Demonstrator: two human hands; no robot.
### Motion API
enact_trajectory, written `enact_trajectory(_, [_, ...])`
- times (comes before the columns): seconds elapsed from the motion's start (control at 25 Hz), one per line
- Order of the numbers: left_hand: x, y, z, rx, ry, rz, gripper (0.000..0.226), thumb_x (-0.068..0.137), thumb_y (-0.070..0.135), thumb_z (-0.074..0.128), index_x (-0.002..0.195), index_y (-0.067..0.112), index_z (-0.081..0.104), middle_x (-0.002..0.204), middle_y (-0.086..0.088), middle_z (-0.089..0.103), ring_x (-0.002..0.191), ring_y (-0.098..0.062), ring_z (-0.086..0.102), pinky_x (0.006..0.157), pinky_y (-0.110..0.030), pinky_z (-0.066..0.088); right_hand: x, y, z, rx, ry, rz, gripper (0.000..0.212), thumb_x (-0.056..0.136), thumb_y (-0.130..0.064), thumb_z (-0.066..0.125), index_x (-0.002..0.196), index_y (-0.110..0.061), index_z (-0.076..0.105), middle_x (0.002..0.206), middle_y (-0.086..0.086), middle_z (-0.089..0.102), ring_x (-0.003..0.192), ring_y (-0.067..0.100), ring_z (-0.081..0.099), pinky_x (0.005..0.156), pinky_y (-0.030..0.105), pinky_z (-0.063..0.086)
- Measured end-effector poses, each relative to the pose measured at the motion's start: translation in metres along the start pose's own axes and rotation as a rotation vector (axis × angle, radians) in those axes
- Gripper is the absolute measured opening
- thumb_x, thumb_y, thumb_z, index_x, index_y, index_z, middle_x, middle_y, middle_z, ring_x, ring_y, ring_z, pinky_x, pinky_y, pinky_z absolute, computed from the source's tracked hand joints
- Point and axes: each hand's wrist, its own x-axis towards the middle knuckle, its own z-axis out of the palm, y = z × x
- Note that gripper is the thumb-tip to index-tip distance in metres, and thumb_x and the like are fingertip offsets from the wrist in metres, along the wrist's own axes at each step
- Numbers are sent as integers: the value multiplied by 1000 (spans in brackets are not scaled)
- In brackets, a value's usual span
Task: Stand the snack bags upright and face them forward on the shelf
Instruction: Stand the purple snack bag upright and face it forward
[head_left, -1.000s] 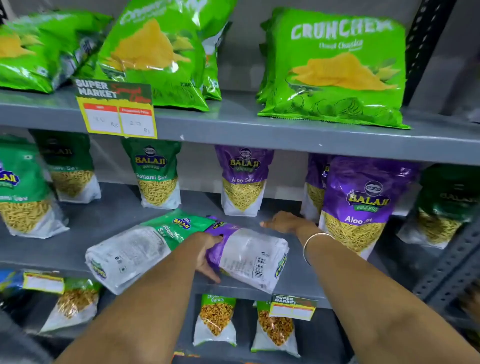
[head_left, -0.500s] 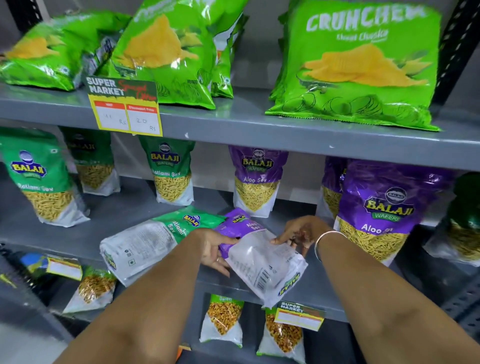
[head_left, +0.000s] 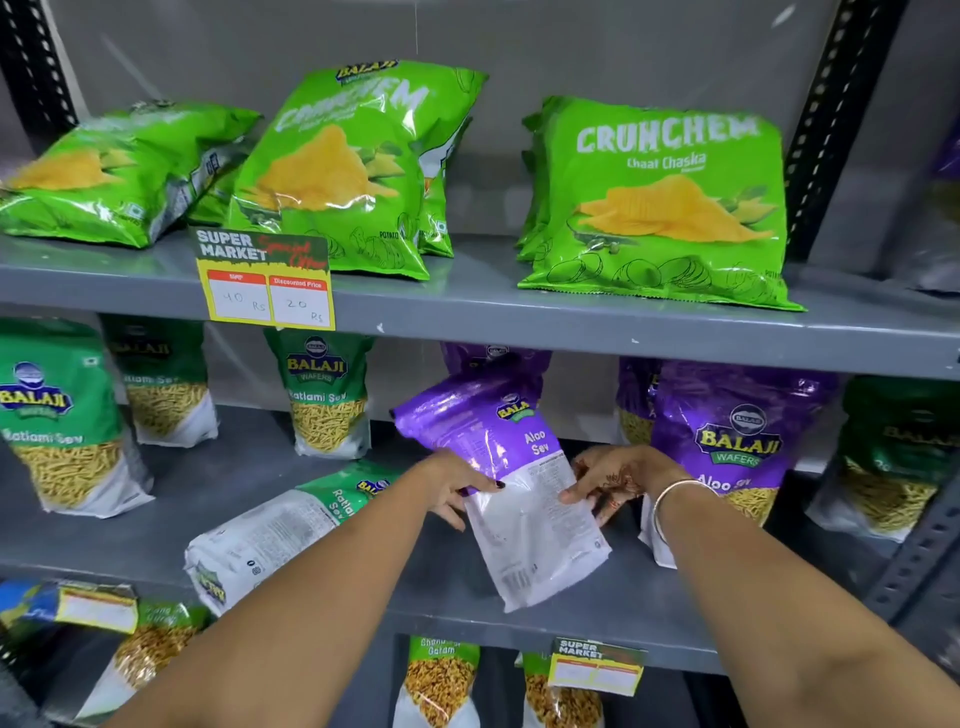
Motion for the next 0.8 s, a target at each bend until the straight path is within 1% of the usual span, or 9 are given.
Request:
enact_trajectory(0.12, [14,0,-13,-33,163,142,53,71,-4,75,120,1,54,122,-18,59,103,-29,53,87,-50,51,15,-6,19,35,145,-89,37,73,-2,73,108,-3,62,95,12,63,78,23,63,64,34,56])
enact_trajectory(0.24, [31,-7,-23,-23,316,270,49,64,-6,78,111,-3,65,100,-12,64,94,-19,57,78,-43,54,43,-4,39,115,393,-194,52,61,1,80,108,2,57,96,15,62,73,25,61,56,31,53])
enact_trajectory(0.32, [39,-7,-31,135,366,360,48,61,-2,81,108,-1,69,100,-10,68,93,-13,57,82,-34,52,58,-1,52,204,491,-243,67,53,0,82,114,2,54,107,19,67,92,31,66,75,44,57])
enact_trajectory(0.4, [43,-8,-35,302,375,414,48,61,3,82,108,1,70,101,-6,68,92,-11,58,79,-27,47,70,4,64,288,553,-311,68,55,7,80,117,1,52,116,23,65,102,31,63,95,49,50])
enact_trajectory(0.52, [49,-18,-40,283,310,408,49,62,-3,80,108,-1,65,101,-7,66,93,-17,59,79,-26,46,77,6,71,326,586,-322,67,58,8,78,119,-1,51,118,21,66,106,33,63,98,49,48])
enact_trajectory(0.6, [50,-23,-43,299,213,343,46,68,-11,69,109,3,59,99,-8,61,89,-18,54,78,-26,43,78,5,70,320,591,-302,67,59,6,80,119,0,50,118,20,65,107,33,63,99,48,48])
enact_trajectory(0.68, [50,-23,-48,264,114,266,45,75,-13,57,112,11,55,99,-11,56,83,-19,51,72,-27,42,71,4,70,247,612,-240,66,63,-4,81,118,3,47,115,14,63,102,28,61,93,37,50])
enact_trajectory(0.72, [50,-23,-50,234,84,240,42,79,-11,51,112,16,53,98,-10,55,81,-19,49,69,-27,41,69,2,70,211,629,-190,64,66,-10,81,116,3,44,108,12,61,96,27,62,81,30,52])
enact_trajectory(0.8, [50,-24,-53,199,58,196,36,88,-5,44,112,21,47,90,-5,56,77,-17,56,72,-27,42,67,1,72,238,622,-110,52,73,-17,76,105,-2,37,90,11,58,64,22,63,49,22,49])
